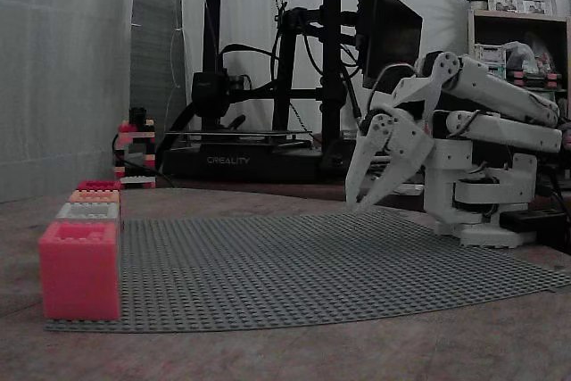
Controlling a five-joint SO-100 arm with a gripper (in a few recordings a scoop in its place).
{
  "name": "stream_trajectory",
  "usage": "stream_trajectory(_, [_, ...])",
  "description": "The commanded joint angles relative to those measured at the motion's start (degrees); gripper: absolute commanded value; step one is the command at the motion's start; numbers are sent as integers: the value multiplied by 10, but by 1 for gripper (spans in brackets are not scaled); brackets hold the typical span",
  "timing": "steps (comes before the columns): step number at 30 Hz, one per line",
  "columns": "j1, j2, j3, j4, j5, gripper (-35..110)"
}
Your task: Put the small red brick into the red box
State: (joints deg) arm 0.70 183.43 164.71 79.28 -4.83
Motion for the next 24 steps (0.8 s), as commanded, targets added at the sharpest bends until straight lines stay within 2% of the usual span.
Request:
stream_trajectory(1, [-21,11,-6,11,-1,0])
stream_trajectory(24, [-30,11,-6,11,14,0])
